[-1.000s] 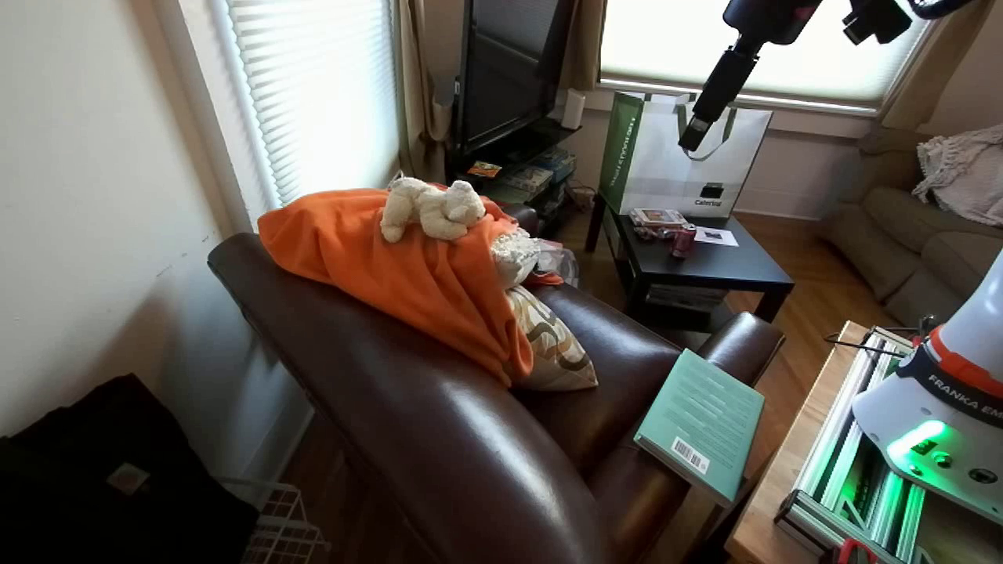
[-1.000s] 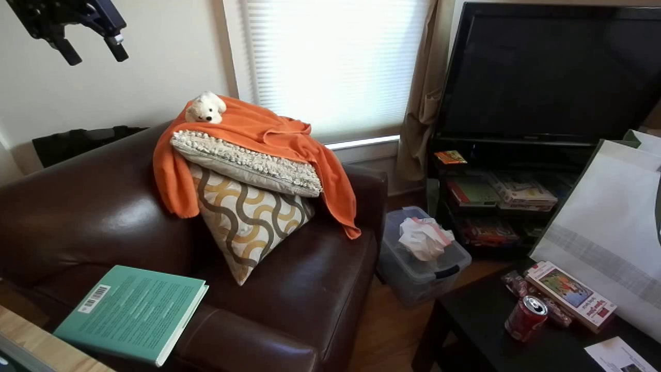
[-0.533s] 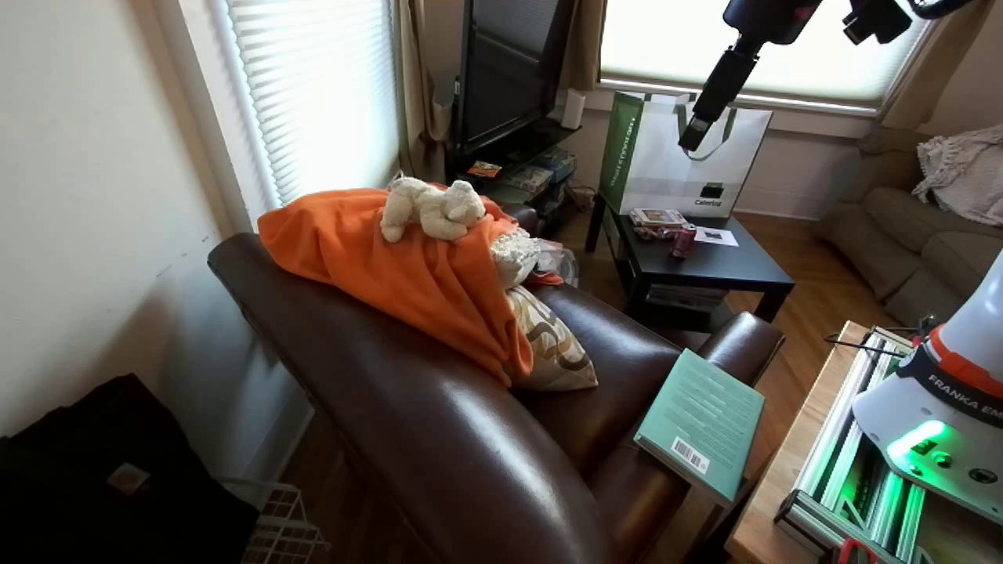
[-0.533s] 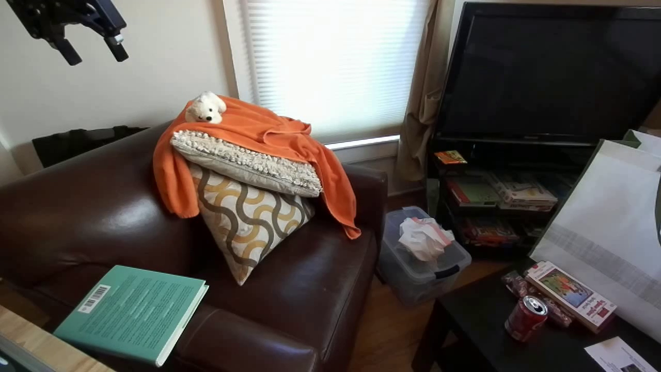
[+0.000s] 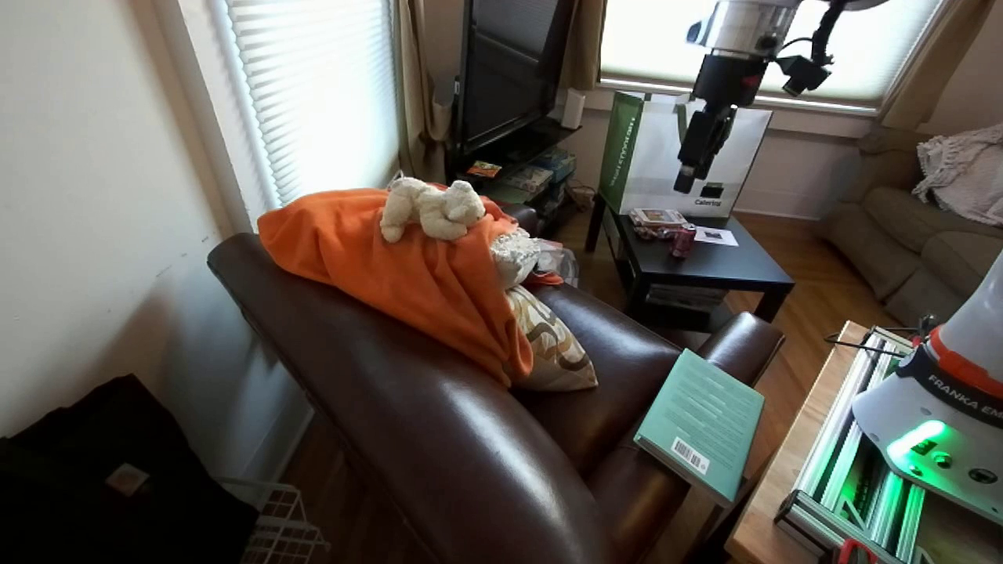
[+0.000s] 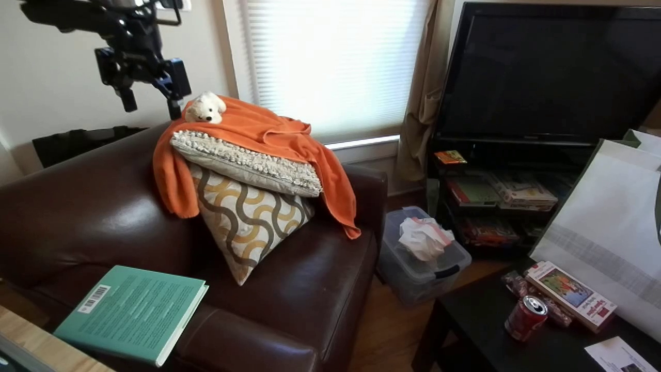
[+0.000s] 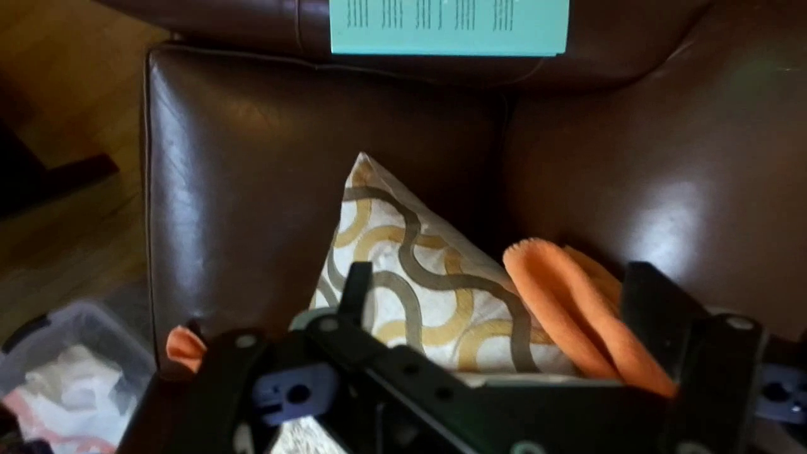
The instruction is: Put the book on the seat of the couch
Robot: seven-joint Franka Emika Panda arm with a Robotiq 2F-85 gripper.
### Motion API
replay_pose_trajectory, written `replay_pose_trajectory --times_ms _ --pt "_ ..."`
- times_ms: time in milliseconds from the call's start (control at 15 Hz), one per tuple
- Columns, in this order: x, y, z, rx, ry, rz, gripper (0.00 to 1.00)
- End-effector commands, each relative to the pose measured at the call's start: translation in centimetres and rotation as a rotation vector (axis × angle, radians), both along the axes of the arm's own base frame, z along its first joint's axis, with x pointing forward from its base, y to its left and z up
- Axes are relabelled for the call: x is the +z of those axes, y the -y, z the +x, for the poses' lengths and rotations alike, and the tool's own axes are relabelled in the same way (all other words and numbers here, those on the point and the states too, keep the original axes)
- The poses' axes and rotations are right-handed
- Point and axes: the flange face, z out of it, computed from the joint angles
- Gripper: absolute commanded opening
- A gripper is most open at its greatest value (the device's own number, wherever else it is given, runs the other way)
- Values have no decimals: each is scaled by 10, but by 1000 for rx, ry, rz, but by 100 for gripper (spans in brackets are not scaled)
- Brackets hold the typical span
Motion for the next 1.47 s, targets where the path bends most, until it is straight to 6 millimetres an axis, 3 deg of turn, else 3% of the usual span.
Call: replay_pose_trajectory --times_ms 0,200,333,600,800,867,1133,1267,1400 --pt "-68 21 36 -145 -146 7 100" --pt "-129 25 54 -219 -283 36 100" --pt "-156 32 61 -221 -368 107 100" --pt "-171 42 68 28 -377 188 100" --pt "-169 49 77 189 -378 246 100" --pt "-172 47 70 107 -367 197 100" --pt "-167 50 76 176 -362 221 100" --pt "-179 56 80 326 -411 266 100" --pt "-208 84 88 434 -399 308 100"
